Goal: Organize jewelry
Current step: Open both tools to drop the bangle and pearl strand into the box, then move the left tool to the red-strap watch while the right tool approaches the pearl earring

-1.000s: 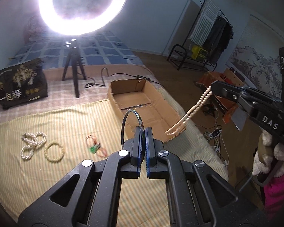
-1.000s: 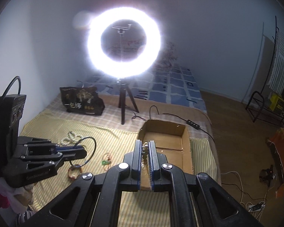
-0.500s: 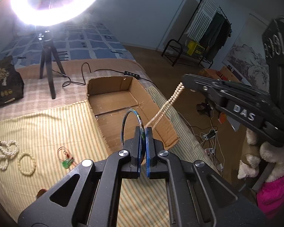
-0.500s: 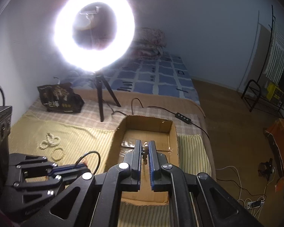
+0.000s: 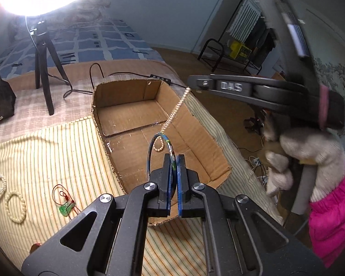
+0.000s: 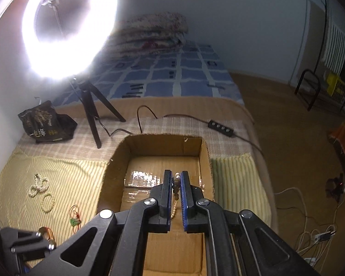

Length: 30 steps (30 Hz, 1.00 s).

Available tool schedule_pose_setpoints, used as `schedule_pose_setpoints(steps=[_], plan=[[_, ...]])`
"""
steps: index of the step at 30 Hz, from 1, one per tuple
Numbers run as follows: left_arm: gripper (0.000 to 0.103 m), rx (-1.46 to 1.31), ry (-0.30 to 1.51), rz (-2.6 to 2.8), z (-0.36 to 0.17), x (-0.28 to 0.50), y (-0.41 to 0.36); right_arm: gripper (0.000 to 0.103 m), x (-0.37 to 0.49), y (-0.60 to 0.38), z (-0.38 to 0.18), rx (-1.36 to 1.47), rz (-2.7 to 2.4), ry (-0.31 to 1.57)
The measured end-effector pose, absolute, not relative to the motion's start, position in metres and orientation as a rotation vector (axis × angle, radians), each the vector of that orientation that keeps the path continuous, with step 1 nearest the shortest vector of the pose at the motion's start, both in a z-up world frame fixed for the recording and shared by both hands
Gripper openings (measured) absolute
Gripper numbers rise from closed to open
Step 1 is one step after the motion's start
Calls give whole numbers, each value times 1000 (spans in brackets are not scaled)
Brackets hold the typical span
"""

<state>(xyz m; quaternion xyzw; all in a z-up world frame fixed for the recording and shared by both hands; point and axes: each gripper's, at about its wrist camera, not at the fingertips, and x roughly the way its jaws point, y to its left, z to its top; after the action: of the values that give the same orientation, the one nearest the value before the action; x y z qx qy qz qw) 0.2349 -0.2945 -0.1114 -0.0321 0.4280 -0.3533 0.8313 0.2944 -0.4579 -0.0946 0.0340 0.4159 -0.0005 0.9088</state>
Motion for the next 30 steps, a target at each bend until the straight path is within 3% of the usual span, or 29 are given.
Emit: schedule_pose_setpoints(steps=[13,15,16,17,18,19,20,30], plan=[[1,-39,921,-749,-135,244,-305,8,321,-467,-133,166,38,920],[1,-25,915,-744,-134,243,-305,35,321,-466,-132,163,38,916],[9,-20,917,-744,-134,242,-305,42,320,-466,-131,157,33,909],[18,-17,920,-745,-133,241,-305,55,319,-465,-130,148,24,905],[44,-15,915,-743,-132,239,-304,70,319,-465,-129,141,14,902],[63,-11,902,-735,-132,238,-303,77,318,-464,-127,136,1,895],[67,-7,886,-726,-130,236,-302,87,317,-465,-126,133,-8,890],[67,19,878,-721,-125,224,-287,99,307,-474,-118,151,-107,882]])
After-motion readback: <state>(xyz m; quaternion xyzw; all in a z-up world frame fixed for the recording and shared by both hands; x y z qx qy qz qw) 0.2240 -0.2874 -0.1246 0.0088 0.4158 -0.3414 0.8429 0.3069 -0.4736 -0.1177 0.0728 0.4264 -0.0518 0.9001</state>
